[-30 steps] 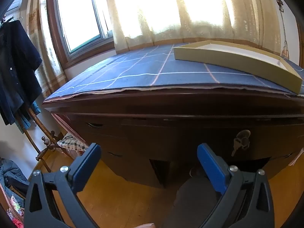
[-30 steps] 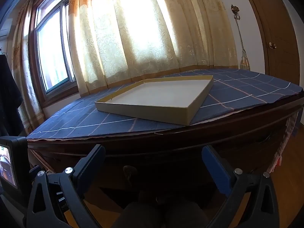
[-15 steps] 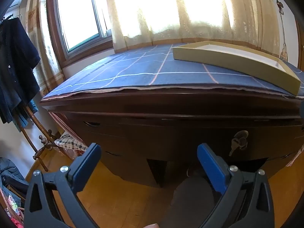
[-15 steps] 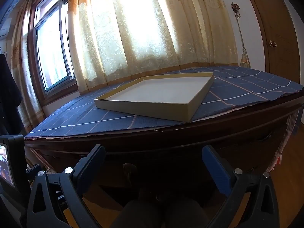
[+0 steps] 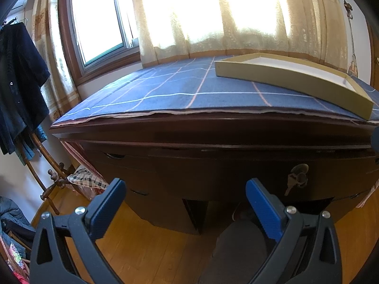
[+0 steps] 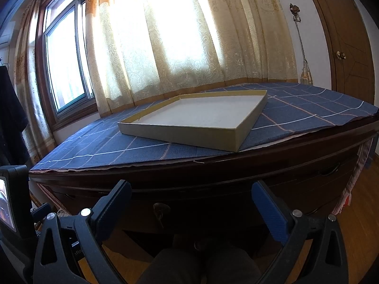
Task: Take underwear out of drawer
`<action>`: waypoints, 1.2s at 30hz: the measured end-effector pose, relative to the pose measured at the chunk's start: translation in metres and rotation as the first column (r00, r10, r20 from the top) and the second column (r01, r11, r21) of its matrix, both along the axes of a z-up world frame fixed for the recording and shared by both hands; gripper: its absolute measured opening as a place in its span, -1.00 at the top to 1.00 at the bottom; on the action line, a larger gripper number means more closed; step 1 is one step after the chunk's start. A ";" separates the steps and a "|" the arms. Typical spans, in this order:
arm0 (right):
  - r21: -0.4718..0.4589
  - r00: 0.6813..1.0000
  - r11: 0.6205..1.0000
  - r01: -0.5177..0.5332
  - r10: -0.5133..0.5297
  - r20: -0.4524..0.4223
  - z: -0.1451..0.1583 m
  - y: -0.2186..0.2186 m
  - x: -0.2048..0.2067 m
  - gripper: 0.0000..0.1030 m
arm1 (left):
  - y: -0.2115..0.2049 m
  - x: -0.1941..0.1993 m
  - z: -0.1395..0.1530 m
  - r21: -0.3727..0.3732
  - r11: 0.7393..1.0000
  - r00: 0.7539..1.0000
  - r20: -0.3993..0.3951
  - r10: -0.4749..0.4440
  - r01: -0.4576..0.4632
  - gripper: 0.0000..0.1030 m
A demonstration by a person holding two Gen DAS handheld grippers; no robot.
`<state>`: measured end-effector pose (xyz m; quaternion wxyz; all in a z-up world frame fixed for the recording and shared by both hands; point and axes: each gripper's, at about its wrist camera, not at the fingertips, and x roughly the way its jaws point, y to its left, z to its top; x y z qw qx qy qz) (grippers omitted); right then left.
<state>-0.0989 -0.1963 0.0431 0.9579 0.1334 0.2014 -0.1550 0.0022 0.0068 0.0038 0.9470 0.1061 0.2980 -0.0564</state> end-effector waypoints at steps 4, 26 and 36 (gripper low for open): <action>-0.001 1.000 1.000 0.000 0.000 0.000 -0.001 0.000 0.000 -0.99 | -0.001 0.000 0.000 0.003 1.000 1.000 0.002 -0.002 0.002 -1.00; -0.003 1.000 1.000 -0.002 0.002 -0.005 -0.002 0.002 0.000 -0.99 | -0.001 0.001 -0.001 -0.005 1.000 1.000 -0.001 0.006 -0.006 -1.00; -0.003 1.000 1.000 -0.002 0.002 -0.006 -0.002 0.002 0.000 -0.99 | 0.000 0.001 -0.001 -0.005 1.000 1.000 0.000 0.007 -0.007 -1.00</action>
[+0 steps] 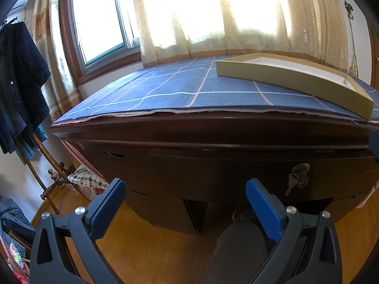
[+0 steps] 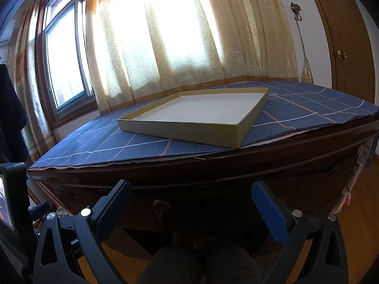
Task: Take underwear out of drawer
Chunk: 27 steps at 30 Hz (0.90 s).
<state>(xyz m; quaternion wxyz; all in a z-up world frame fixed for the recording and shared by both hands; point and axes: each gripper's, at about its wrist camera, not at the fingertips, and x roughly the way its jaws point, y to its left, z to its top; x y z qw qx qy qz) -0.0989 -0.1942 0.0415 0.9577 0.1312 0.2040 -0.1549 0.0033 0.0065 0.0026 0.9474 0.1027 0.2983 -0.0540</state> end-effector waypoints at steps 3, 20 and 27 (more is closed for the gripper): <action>0.001 1.000 1.000 0.001 -0.001 0.001 0.001 0.000 0.000 -0.99 | 0.000 0.000 0.000 0.002 1.000 1.000 0.002 -0.001 0.001 -1.00; 0.002 1.000 1.000 -0.004 0.004 0.005 -0.001 0.003 -0.001 -0.99 | 0.001 0.000 0.000 0.001 1.000 1.000 0.002 -0.001 0.001 -1.00; -0.012 0.999 1.000 -0.009 0.009 0.042 -0.001 0.004 -0.003 -0.99 | 0.005 0.001 0.000 -0.037 0.999 1.000 0.002 -0.002 0.002 -0.99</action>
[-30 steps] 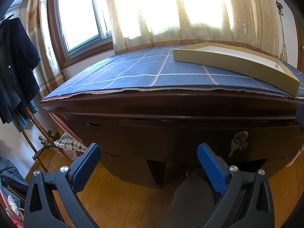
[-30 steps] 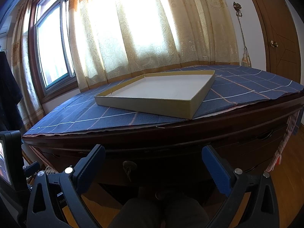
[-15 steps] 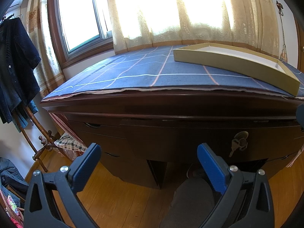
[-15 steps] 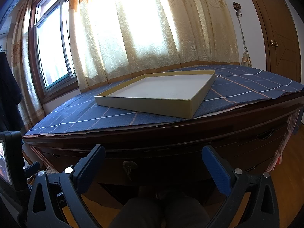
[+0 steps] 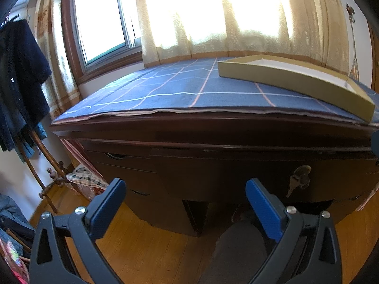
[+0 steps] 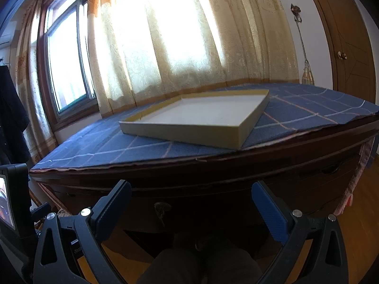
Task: Take underwear out of drawer
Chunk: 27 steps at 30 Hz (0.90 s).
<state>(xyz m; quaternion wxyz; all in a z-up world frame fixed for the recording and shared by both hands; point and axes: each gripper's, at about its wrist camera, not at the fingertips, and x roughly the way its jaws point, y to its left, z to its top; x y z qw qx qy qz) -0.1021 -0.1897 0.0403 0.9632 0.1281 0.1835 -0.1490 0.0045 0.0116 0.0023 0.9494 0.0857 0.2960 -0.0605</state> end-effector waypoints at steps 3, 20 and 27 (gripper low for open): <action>-0.051 0.997 0.999 -0.007 0.011 0.080 0.002 0.003 -0.005 -0.99 | 0.008 0.000 0.001 -0.056 0.998 1.000 0.024 0.003 -0.002 -0.99; -0.335 0.900 0.932 0.142 0.020 0.436 0.012 0.008 0.001 -0.99 | 0.012 -0.001 0.014 -0.145 0.989 0.875 0.482 0.044 0.030 -0.99; -0.403 0.839 0.890 0.214 0.044 0.543 0.008 0.014 0.003 -0.99 | 0.007 -0.002 0.015 -0.138 0.989 0.801 0.598 0.037 0.057 -0.99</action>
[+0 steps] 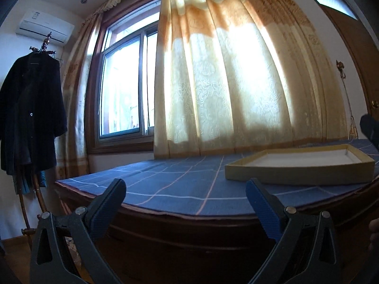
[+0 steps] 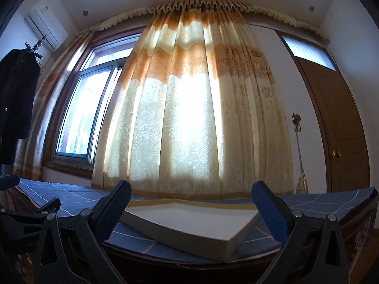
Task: Take underwear out of drawer
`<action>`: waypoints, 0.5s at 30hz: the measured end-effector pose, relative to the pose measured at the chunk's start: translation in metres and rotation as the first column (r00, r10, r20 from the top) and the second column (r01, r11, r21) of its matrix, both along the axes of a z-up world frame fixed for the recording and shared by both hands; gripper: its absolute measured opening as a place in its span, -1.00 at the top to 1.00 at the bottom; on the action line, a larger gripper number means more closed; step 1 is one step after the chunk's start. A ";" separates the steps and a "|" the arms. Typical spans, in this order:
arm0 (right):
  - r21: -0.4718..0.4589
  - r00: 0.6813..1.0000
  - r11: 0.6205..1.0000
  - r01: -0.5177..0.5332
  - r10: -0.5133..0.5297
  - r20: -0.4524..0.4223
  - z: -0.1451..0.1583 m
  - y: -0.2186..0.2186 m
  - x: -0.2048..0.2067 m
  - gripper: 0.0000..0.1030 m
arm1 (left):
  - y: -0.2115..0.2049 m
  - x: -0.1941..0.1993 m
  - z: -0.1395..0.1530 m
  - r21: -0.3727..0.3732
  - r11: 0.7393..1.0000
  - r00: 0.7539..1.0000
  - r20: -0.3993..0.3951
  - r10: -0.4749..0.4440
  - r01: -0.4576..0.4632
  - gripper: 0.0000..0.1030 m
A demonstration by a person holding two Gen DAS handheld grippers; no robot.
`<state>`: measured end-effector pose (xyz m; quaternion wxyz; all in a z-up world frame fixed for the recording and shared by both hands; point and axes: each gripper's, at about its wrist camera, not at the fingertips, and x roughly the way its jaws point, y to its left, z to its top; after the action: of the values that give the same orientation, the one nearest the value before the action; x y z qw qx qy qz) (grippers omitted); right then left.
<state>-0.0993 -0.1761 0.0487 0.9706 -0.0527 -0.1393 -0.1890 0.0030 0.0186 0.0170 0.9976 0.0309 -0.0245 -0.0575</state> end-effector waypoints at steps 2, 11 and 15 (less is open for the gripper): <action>-0.010 1.000 1.000 0.003 -0.003 -0.014 -0.002 0.000 0.005 -0.99 | 0.000 0.004 -0.001 -0.004 1.000 1.000 0.013 -0.002 0.002 -0.99; -0.018 0.999 1.000 0.001 -0.002 -0.050 -0.018 -0.005 0.027 -0.99 | -0.009 0.013 -0.017 0.010 1.000 0.998 0.067 -0.014 0.013 -0.99; -0.047 0.999 0.999 0.006 -0.008 -0.045 -0.022 -0.004 0.033 -0.99 | -0.014 0.016 -0.020 0.030 0.999 0.996 0.092 -0.020 0.017 -0.99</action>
<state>-0.0668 -0.1801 0.0271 0.9714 -0.0799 -0.1216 -0.1877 0.0193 0.0050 -0.0035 0.9942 0.0478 -0.0700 -0.0655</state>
